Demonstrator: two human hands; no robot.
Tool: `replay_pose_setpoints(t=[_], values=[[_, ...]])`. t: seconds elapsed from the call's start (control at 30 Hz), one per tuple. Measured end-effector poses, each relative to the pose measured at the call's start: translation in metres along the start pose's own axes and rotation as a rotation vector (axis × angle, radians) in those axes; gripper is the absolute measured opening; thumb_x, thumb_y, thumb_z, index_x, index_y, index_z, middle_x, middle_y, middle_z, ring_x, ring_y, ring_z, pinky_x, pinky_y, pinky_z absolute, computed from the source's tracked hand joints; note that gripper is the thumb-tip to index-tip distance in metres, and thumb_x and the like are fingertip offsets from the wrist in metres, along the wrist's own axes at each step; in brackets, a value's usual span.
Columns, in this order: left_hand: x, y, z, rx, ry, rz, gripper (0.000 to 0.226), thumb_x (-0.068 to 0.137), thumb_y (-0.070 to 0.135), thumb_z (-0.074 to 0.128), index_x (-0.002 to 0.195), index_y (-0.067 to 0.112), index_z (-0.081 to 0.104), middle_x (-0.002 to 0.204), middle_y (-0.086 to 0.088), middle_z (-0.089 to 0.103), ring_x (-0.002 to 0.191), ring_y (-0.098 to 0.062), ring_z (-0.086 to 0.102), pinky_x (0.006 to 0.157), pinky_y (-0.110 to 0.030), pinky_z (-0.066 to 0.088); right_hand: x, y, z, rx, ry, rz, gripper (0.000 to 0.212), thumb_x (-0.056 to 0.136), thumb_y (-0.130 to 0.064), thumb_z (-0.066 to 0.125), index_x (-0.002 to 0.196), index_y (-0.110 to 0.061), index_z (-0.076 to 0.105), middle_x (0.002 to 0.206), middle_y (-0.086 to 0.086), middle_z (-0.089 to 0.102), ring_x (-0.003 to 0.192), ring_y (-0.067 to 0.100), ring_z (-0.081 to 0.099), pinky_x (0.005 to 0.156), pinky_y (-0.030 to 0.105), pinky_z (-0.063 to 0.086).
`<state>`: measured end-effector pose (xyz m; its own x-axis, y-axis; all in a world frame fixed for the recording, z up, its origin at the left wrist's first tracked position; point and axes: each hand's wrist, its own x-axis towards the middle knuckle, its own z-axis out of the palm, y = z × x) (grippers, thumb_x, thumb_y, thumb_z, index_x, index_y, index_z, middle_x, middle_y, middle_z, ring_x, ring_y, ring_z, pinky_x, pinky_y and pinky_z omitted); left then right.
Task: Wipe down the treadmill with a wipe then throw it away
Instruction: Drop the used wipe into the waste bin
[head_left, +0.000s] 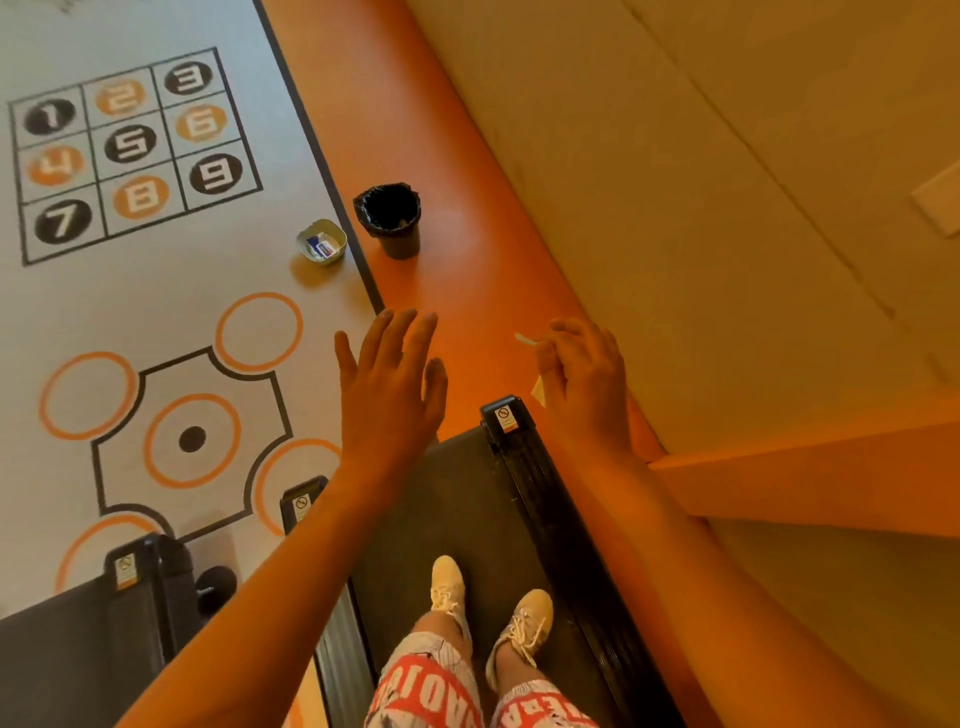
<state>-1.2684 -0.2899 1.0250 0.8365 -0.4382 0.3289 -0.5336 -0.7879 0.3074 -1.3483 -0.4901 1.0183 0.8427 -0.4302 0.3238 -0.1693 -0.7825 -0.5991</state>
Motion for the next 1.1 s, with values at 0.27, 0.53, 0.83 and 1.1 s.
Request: replay_pose_setpoints(t=[0.27, 0.53, 0.83, 1.1], values=[[0.041, -0.08, -0.012, 0.021, 0.021, -0.034, 0.047, 0.103, 0.034, 0.047, 0.146, 0.018, 0.051, 0.151, -0.011, 0.051, 0.147, -0.032, 0.035, 0.122, -0.061, 0.007, 0.052, -0.029, 0.048, 0.023, 0.022, 0.034, 0.047, 0.107, -0.041, 0.039, 0.112, -0.008, 0.073, 0.122, 0.01, 0.066, 0.113, 0.023, 0.053, 0.09, 0.044, 0.051], [0.13, -0.218, -0.017, 0.084, -0.038, -0.021, 0.047, 0.103, 0.036, 0.043, 0.145, 0.015, 0.052, 0.151, -0.014, 0.051, 0.147, -0.035, 0.038, 0.122, -0.062, 0.006, 0.147, -0.103, 0.167, 0.027, 0.04, 0.038, 0.041, 0.106, -0.037, 0.043, 0.108, -0.01, 0.074, 0.122, 0.011, 0.067, 0.113, 0.029, 0.058, 0.092, 0.035, 0.045], [0.249, -0.306, 0.012, 0.106, -0.055, 0.027, 0.051, 0.103, 0.037, 0.038, 0.146, 0.014, 0.052, 0.151, -0.015, 0.051, 0.146, -0.034, 0.039, 0.121, -0.069, 0.011, 0.25, -0.126, 0.266, 0.053, 0.087, 0.036, 0.04, 0.107, -0.036, 0.044, 0.108, -0.01, 0.073, 0.122, 0.008, 0.066, 0.112, 0.021, 0.054, 0.09, 0.029, 0.042], [0.393, -0.39, 0.176, 0.134, -0.011, 0.164, 0.049, 0.103, 0.035, 0.038, 0.146, 0.015, 0.052, 0.15, -0.014, 0.051, 0.146, -0.034, 0.039, 0.121, -0.066, 0.011, 0.367, -0.033, 0.424, 0.043, 0.179, 0.026, 0.039, 0.107, -0.036, 0.043, 0.108, -0.012, 0.073, 0.121, 0.007, 0.067, 0.114, 0.022, 0.056, 0.094, 0.03, 0.045]])
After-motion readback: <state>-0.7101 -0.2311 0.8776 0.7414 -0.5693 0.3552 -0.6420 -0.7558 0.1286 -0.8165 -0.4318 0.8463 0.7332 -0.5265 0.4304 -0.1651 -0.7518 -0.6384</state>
